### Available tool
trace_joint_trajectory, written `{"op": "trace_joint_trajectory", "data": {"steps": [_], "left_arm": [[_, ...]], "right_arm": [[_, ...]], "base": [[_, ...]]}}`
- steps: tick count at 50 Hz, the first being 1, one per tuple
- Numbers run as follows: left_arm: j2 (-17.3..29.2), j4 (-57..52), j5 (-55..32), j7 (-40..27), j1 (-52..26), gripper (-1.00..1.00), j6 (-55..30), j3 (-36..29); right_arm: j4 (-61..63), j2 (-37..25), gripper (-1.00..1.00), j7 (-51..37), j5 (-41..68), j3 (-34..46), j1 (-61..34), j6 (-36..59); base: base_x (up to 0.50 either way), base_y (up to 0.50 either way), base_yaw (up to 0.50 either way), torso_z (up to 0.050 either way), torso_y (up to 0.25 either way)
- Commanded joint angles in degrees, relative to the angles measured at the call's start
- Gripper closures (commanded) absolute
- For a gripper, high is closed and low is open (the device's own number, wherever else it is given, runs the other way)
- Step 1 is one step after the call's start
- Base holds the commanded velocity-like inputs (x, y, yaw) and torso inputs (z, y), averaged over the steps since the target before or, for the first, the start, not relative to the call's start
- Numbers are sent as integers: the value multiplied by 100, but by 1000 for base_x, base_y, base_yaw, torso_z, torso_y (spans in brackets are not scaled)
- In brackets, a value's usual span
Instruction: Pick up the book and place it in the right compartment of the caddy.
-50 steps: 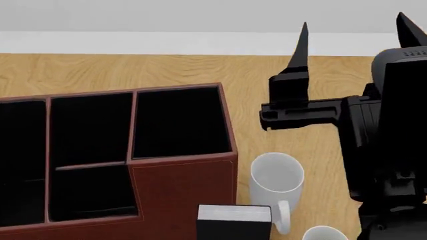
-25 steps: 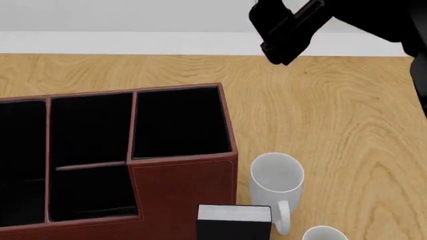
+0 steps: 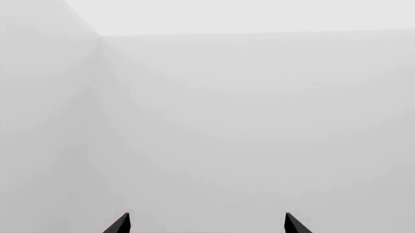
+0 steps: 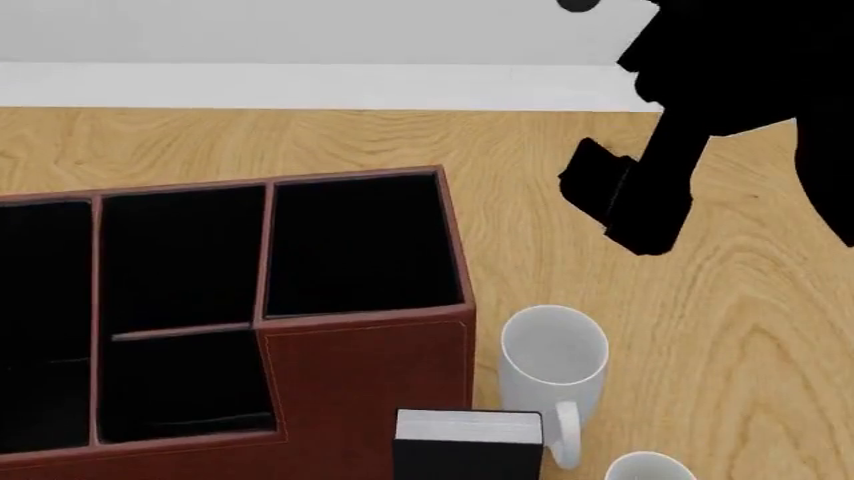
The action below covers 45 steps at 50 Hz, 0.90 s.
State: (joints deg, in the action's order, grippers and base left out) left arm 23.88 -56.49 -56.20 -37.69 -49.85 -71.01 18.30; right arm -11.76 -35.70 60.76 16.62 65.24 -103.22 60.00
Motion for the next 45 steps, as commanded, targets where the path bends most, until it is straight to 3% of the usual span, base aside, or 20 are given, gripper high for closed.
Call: {"op": "trace_joint_trajectory", "data": {"steps": [1, 23, 45], "left_arm": [[59, 11, -69, -68, 121, -100, 132, -2], [139, 144, 129, -11, 240, -100, 489, -228], [260, 81, -218, -261, 195, -100, 429, -151]], "right_arm": [[-145, -69, -100, 497, -119, 683, 81, -377], [-669, 370, -100, 329, 15, 735, 905, -1057], [-289, 128, -100, -25, 217, 666, 1597, -1080]], "base": [[0, 0, 0, 0, 0], [0, 0, 0, 0, 0], [0, 0, 0, 0, 0]]}}
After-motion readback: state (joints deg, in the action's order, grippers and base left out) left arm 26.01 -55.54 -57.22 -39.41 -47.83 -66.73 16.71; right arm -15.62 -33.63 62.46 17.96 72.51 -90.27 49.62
